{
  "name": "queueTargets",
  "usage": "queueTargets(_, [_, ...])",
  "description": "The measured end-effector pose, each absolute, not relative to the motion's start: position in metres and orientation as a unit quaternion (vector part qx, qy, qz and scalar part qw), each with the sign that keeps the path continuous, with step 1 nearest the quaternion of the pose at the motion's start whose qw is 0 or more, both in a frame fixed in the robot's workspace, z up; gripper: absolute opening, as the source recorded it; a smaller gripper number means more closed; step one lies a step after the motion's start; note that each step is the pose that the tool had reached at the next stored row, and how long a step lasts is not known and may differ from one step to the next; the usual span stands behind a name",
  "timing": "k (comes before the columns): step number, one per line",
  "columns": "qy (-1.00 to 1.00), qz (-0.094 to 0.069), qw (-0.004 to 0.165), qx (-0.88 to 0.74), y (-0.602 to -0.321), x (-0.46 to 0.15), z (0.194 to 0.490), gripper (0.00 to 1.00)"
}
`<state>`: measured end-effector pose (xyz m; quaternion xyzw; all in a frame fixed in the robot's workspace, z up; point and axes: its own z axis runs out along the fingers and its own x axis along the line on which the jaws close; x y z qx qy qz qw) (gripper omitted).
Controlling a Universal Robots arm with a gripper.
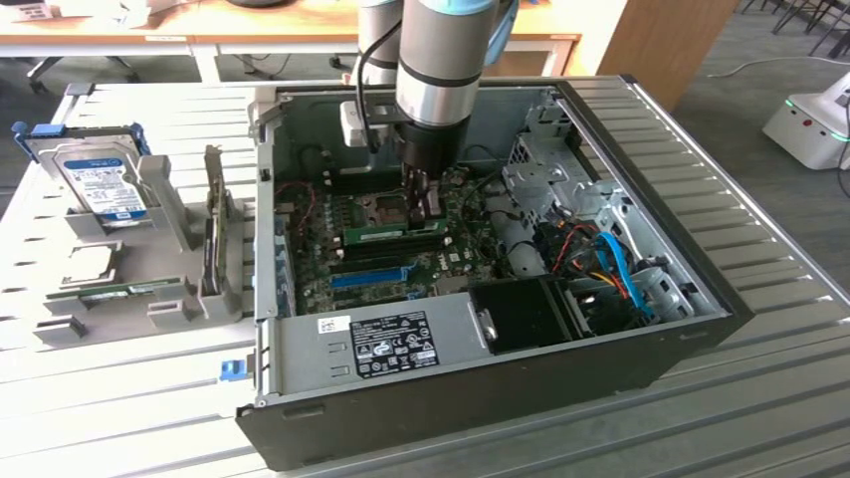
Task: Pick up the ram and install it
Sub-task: 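Insert the ram into the slot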
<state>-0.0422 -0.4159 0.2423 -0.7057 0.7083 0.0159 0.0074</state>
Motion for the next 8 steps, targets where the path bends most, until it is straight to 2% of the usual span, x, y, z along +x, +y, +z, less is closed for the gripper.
queueTargets(8, [0.708, 0.016, 0.007, -0.706, -0.42, -0.0422, 0.2424, 0.12])
